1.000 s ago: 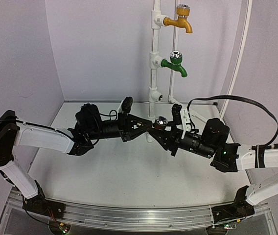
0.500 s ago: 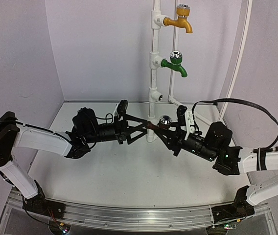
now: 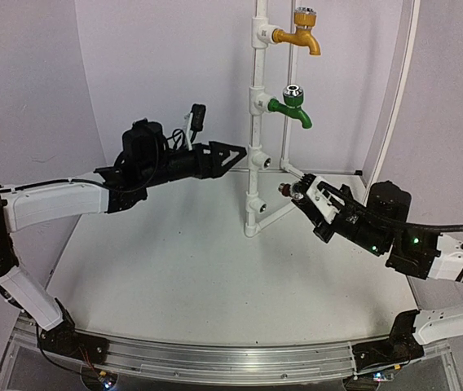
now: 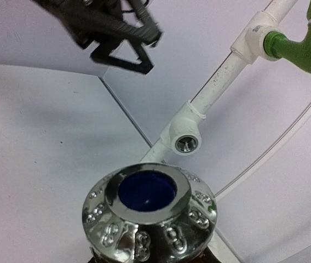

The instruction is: Install the water faucets

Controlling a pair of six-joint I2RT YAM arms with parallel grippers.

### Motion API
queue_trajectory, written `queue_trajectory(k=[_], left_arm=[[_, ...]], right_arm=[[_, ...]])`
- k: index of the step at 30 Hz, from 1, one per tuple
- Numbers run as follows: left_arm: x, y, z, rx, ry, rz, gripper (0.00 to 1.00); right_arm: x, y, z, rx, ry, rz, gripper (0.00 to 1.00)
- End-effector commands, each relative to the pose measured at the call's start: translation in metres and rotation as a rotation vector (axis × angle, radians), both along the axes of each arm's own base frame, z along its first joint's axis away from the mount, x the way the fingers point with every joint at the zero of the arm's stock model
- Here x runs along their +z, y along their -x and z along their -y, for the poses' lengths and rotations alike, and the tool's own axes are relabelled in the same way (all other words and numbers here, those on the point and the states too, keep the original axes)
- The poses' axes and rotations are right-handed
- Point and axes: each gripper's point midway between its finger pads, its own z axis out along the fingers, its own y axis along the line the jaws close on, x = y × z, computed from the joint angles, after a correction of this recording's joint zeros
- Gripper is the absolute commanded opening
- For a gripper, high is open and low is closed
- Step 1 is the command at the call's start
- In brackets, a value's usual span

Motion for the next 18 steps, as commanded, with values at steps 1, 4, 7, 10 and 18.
queue_trajectory(k=[1,4,7,10,18], left_arm=[[0.000,-0.033,0.016,-0.007,-0.090,0.074,0.86],[0.009,-0.045,0.021,-0.027,-0.081,0.078,0.87],[0.012,-0.055,0.030,-0.060,-0.070,0.068,0.87],[0.007,-0.069,0.037,-0.069,-0.068,0.051,0.87],[0.009,-0.088,0.052,-0.130,-0.040,0.048,0.87]], right_arm=[[0.015,-0.016,0.007,-0.020,0.233,0.161,0.00],[0.029,-0.031,0.016,-0.004,0.235,0.181,0.00],[0.037,-0.049,0.027,0.015,0.244,0.203,0.00],[0.032,-0.061,0.023,0.038,0.307,0.253,0.00],[0.034,-0.080,0.009,0.051,0.329,0.458,0.00]])
